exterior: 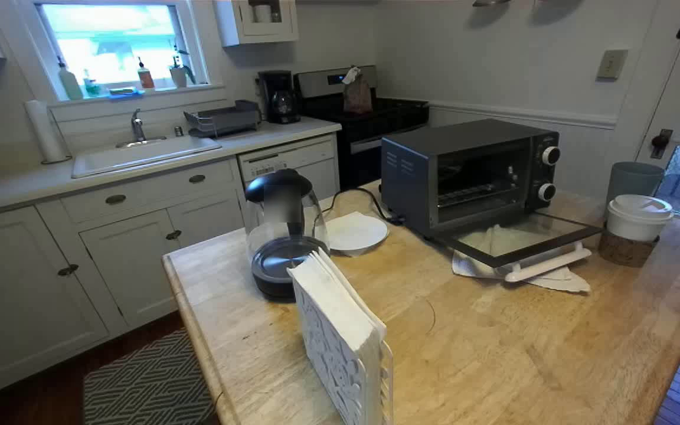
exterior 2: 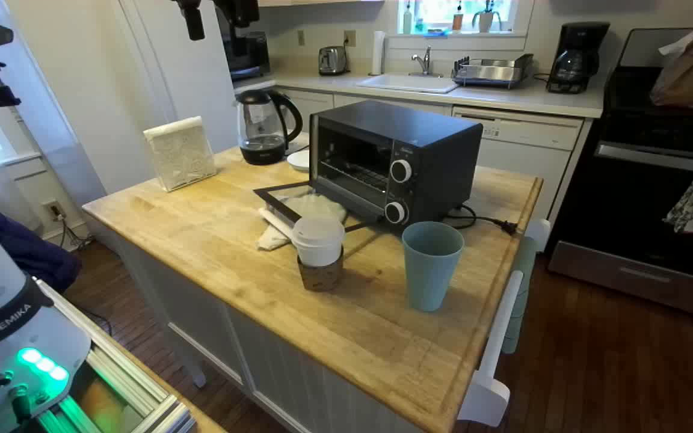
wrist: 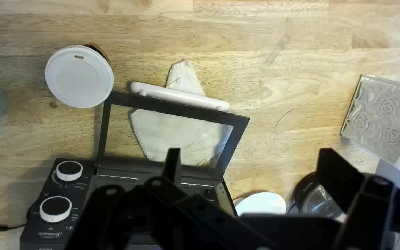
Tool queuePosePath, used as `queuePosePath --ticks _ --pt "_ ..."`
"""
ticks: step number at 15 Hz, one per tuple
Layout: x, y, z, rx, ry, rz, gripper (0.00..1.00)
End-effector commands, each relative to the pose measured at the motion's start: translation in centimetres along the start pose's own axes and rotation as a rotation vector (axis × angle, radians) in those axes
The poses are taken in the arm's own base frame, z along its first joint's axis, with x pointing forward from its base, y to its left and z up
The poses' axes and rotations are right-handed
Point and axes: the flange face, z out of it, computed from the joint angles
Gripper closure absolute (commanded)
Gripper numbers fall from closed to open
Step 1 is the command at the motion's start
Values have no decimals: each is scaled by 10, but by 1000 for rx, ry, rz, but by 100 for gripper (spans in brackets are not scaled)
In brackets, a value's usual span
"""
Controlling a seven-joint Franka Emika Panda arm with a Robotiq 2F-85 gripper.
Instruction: Pick up the blue cup and move it to the right of the oven on the table
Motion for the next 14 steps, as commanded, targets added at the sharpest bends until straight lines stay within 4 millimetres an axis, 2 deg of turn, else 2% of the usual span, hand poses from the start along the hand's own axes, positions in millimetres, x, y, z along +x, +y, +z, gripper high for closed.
queuePosePath --ticks 1,7,10,12,14 --pt "0 0 -1 1 -1 0 0" --pt "0 0 -1 0 -1 0 0" --pt "20 -5 8 -93 84 31 0" --pt "28 5 16 -146 121 24 0" --pt "37 32 28 -113 79 -114 0"
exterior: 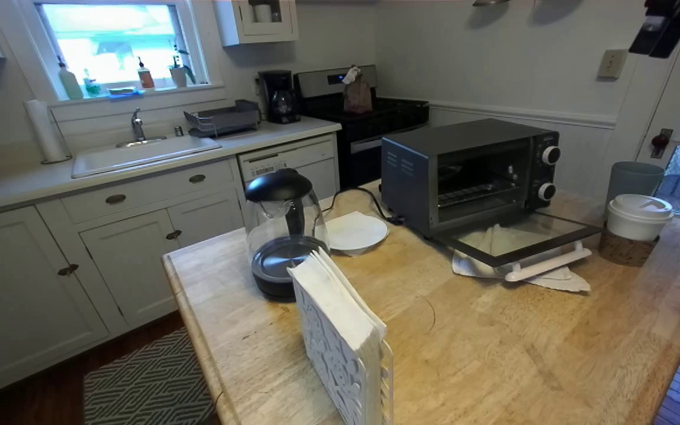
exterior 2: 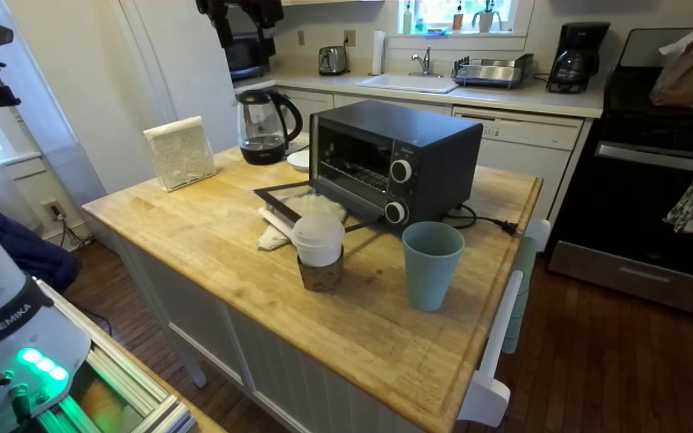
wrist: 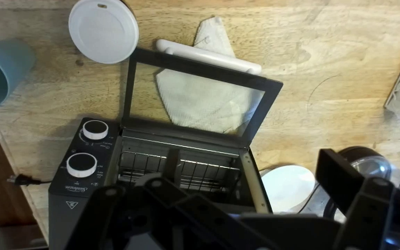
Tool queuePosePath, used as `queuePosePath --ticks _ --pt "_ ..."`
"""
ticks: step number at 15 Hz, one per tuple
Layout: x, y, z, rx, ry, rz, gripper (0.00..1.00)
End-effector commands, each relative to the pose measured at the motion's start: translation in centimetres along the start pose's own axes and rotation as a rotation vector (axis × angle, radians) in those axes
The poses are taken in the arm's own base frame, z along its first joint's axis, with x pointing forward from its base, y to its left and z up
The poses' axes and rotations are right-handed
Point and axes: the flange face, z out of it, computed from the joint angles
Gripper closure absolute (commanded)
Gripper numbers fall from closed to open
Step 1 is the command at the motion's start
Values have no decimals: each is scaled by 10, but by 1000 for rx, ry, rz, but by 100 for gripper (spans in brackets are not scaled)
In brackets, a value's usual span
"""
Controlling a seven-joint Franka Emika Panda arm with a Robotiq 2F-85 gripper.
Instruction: Pick up the blue cup and move it to the right of the oven on the table
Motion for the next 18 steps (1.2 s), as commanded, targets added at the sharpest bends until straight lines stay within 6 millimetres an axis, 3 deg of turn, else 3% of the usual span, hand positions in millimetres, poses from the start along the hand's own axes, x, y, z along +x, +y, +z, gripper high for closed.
queuePosePath --ticks 1,7,9,10,12,14,18 --pt "13 44 29 34 -34 -165 0" --pt "11 148 64 84 -160 -353 0" --pt "18 177 82 132 -186 -344 0" --pt "-1 154 68 90 -143 -332 0" --pt "5 172 81 108 -172 -334 0" --pt "13 175 88 109 -193 -336 0" --pt "9 212 102 -112 -235 -444 0"
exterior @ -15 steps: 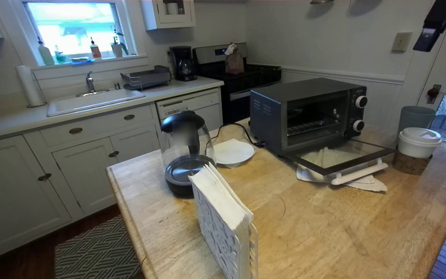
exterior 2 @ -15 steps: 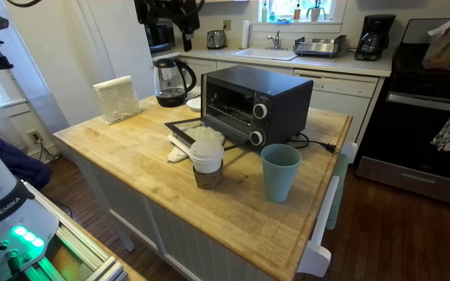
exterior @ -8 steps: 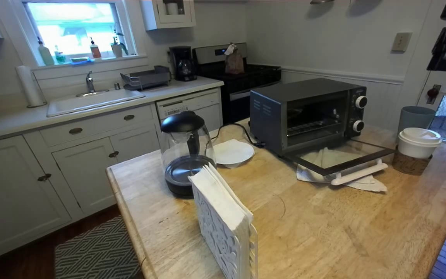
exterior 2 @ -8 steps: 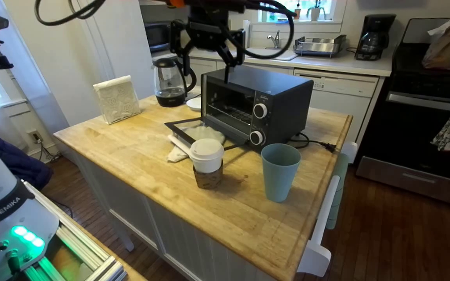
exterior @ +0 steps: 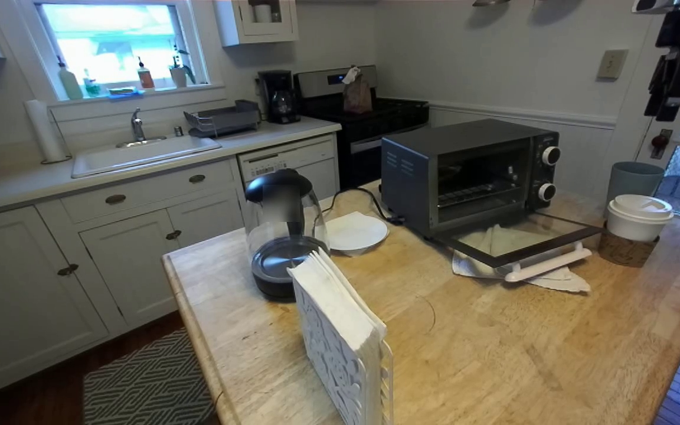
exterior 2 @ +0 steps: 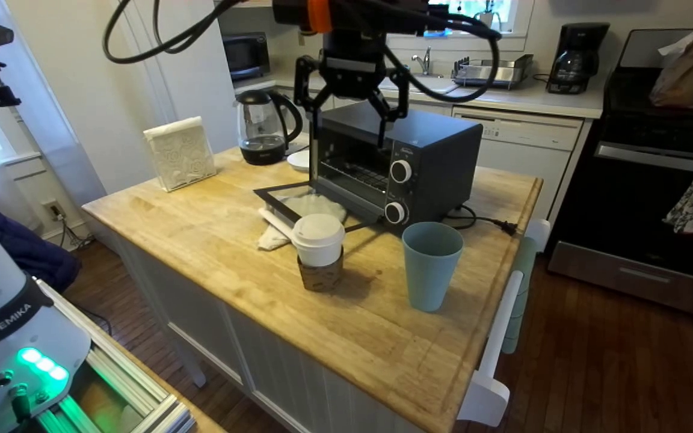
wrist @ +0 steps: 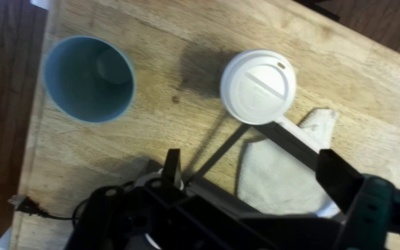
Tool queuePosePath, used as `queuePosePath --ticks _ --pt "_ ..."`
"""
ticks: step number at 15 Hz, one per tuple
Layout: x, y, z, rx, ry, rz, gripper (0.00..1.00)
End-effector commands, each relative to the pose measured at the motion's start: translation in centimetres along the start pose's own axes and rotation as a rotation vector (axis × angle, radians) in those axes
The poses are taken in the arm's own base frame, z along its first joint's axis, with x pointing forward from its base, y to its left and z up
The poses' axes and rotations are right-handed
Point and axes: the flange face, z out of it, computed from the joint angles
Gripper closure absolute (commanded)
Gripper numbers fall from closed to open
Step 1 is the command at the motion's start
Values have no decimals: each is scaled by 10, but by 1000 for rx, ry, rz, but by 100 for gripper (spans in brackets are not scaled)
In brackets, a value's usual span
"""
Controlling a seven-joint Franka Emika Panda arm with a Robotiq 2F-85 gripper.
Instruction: Pick up the blue cup and move it to the right of the oven on the table
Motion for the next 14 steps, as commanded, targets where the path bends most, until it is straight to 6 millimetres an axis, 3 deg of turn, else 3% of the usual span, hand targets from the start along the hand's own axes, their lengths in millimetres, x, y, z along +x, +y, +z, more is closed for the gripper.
queuePosePath --ticks 1,4,8,14 --pt "-16 33 18 -178 -62 -57 0" --pt "-23 58 44 -294 -71 -50 0" --pt "-23 74 80 -341 -59 8 0" --pt "-11 69 118 -320 -96 -19 0"
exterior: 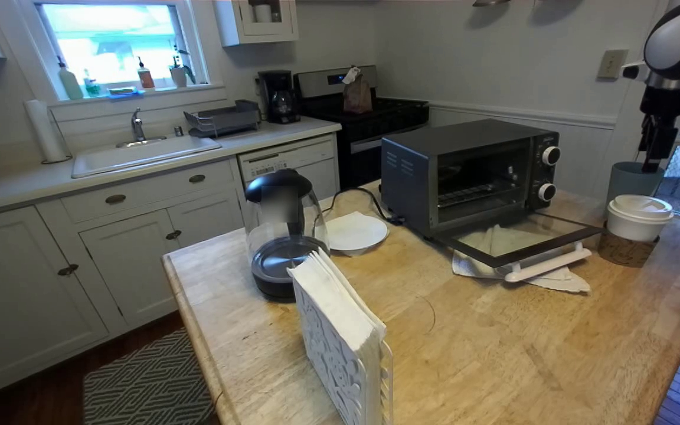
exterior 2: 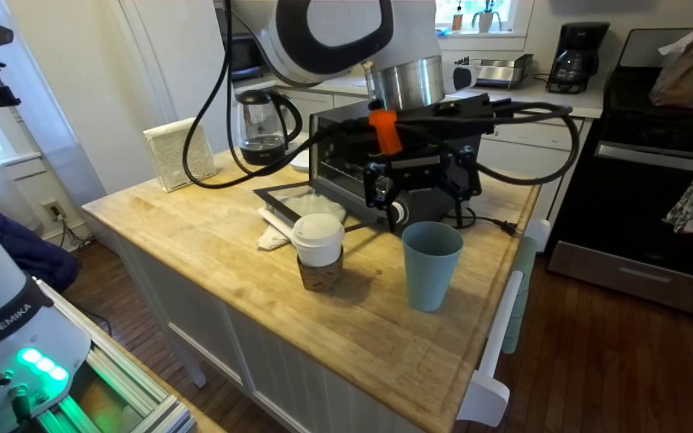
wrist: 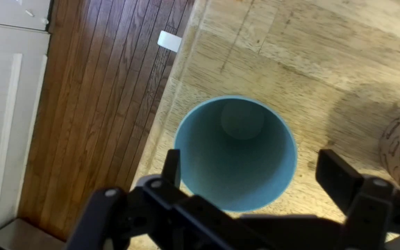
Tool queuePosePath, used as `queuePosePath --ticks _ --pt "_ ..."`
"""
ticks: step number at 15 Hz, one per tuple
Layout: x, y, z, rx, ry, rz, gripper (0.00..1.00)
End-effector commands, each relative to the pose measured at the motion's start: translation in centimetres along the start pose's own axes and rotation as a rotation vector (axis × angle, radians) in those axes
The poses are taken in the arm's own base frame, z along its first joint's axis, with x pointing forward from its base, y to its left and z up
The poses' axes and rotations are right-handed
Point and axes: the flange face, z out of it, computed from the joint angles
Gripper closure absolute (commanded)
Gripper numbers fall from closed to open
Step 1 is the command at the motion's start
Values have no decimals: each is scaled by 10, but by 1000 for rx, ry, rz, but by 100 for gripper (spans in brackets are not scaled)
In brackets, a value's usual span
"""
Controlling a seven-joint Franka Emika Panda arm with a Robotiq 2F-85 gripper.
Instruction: Pick up the blue cup and move it to the right of the oven on the table
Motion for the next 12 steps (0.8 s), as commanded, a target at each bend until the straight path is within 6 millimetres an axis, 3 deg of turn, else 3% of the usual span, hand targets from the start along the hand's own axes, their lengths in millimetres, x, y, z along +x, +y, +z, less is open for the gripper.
queuePosePath --ticks 1,4,6,12 --pt "9 -10 10 -12 -12 -31 0" --pt "15 -20 19 13 -26 -57 0" --pt "18 -24 24 14 -30 -52 27" --pt "12 -23 24 10 -58 51 72"
